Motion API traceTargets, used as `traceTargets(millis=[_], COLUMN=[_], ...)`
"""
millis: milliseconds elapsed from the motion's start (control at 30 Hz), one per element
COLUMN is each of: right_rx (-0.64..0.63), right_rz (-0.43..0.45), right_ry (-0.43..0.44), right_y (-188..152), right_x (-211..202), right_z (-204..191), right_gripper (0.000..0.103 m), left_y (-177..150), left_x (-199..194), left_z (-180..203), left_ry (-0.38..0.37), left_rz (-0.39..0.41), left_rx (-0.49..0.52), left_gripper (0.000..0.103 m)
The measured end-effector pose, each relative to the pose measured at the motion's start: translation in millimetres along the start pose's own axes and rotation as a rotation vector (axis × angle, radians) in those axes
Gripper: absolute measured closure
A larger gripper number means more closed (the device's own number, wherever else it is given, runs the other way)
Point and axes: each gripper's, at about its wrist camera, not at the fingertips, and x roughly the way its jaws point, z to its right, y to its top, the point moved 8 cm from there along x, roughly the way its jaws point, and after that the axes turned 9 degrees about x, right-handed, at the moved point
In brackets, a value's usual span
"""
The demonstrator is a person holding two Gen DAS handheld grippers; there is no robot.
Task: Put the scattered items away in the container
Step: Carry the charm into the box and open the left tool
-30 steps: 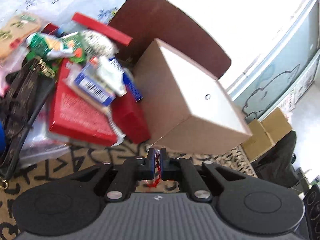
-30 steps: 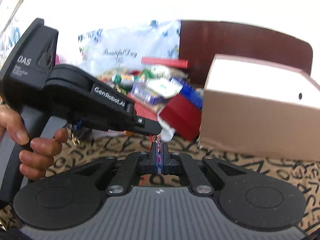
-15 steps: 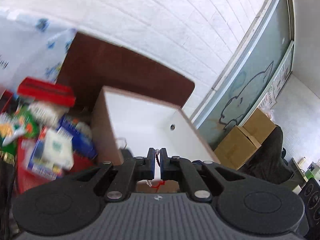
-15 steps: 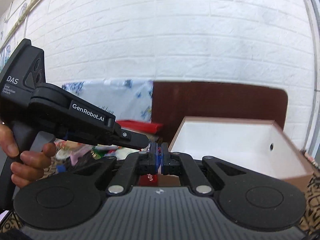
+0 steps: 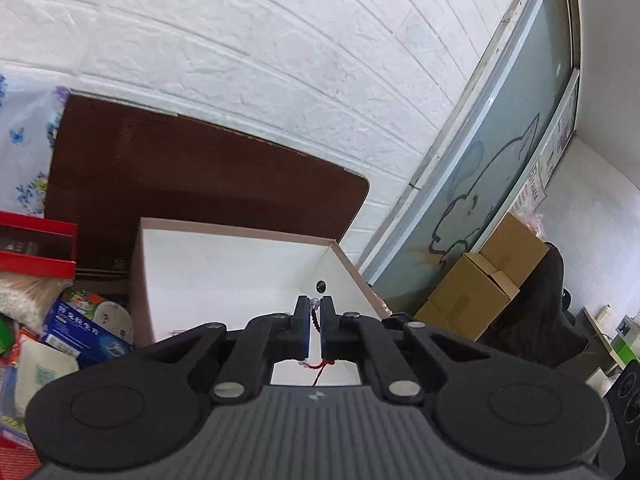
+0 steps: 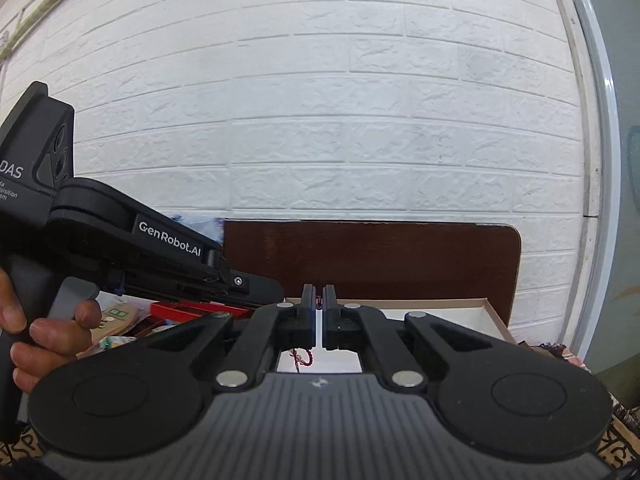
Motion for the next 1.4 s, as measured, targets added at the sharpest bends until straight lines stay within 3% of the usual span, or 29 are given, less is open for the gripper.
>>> traceTargets(millis=[500, 867, 900, 967, 1000, 1033, 1067, 1133, 1200, 1267, 1400], right_rx=[0.117, 0.116, 0.115, 0.108, 0.103, 0.099, 0.098, 0.096, 0.091, 0.094, 0.098], right_rz=[-0.162, -0.266, -0.268, -0.271, -0.27, -0.271, -0.268, -0.243, -0.223, -0.208, -0.187], right_ry=[-0.085, -0.104, -0.104, -0.107, -0.11, -0.111, -0.115, -0.129, -0.14, -0.151, -0.158], right_y=[-57.7, -94.4, -94.5, -95.3, -95.0, -94.6, -94.6, -92.6, -90.2, -88.6, -88.1], right_x=[54.0, 75.4, 75.2, 74.8, 74.0, 73.4, 72.1, 67.0, 61.7, 57.2, 48.7], right_z=[58.8, 66.0, 65.9, 65.4, 65.4, 65.6, 65.8, 66.5, 67.0, 68.1, 67.4], right_gripper=[0.103, 0.103, 0.103, 0.101, 0.1, 0.094, 0.076, 0.05, 0.041, 0.02, 0.015], left_y=[-37.7, -51.7, -50.5, -48.9, -48.0, -46.2, -45.2, -45.7, -46.7, -49.3, -58.4], left_x=[73.5, 86.5, 85.7, 81.7, 78.8, 75.3, 71.7, 64.3, 56.8, 51.2, 42.7], left_z=[-31.7, -47.9, -47.4, -46.8, -45.6, -42.0, -37.1, -30.2, -25.3, -21.2, -20.2], left_ry=[0.084, 0.113, 0.112, 0.097, 0.085, 0.048, 0.026, 0.041, 0.054, 0.059, 0.062], left_rz=[-0.119, -0.177, -0.176, -0.171, -0.163, -0.142, -0.129, -0.116, -0.093, -0.088, -0.078], left_rx=[-0.016, -0.021, -0.023, -0.031, -0.038, -0.038, -0.031, -0.006, 0.034, 0.065, 0.063], left_gripper=[0.101, 0.101, 0.097, 0.075, 0.052, 0.04, 0.033, 0.007, 0.004, 0.004, 0.003])
